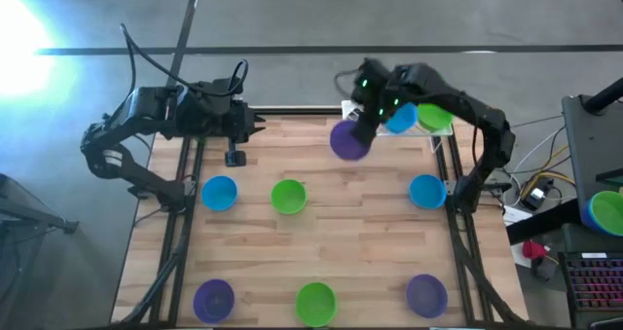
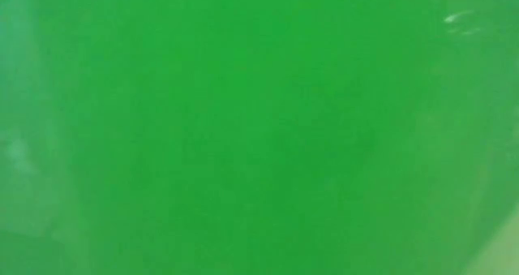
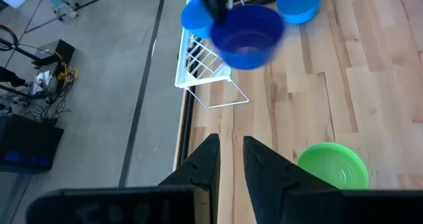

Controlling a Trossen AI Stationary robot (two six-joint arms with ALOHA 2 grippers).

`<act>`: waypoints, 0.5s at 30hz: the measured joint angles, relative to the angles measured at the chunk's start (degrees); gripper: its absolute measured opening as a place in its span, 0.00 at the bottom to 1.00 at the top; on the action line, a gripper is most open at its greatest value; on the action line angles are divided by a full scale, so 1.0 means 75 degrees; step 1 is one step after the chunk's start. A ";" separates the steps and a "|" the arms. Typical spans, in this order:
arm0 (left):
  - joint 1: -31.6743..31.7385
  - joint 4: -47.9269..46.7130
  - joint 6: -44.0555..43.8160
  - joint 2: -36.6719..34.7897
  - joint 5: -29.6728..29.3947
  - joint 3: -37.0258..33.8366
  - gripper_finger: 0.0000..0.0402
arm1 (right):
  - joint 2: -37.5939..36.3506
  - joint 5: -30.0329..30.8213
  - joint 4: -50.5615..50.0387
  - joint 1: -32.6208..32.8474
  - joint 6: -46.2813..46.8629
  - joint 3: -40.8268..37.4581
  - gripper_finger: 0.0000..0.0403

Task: Pick & Place Mini bowls
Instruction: Put the top violet bowl on the shelf

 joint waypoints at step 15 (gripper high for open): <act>0.0001 0.0315 -0.0002 0.0000 -0.0003 -0.0003 0.16 | 0.0234 0.0052 -0.0016 -0.2220 -0.0299 -0.0027 0.02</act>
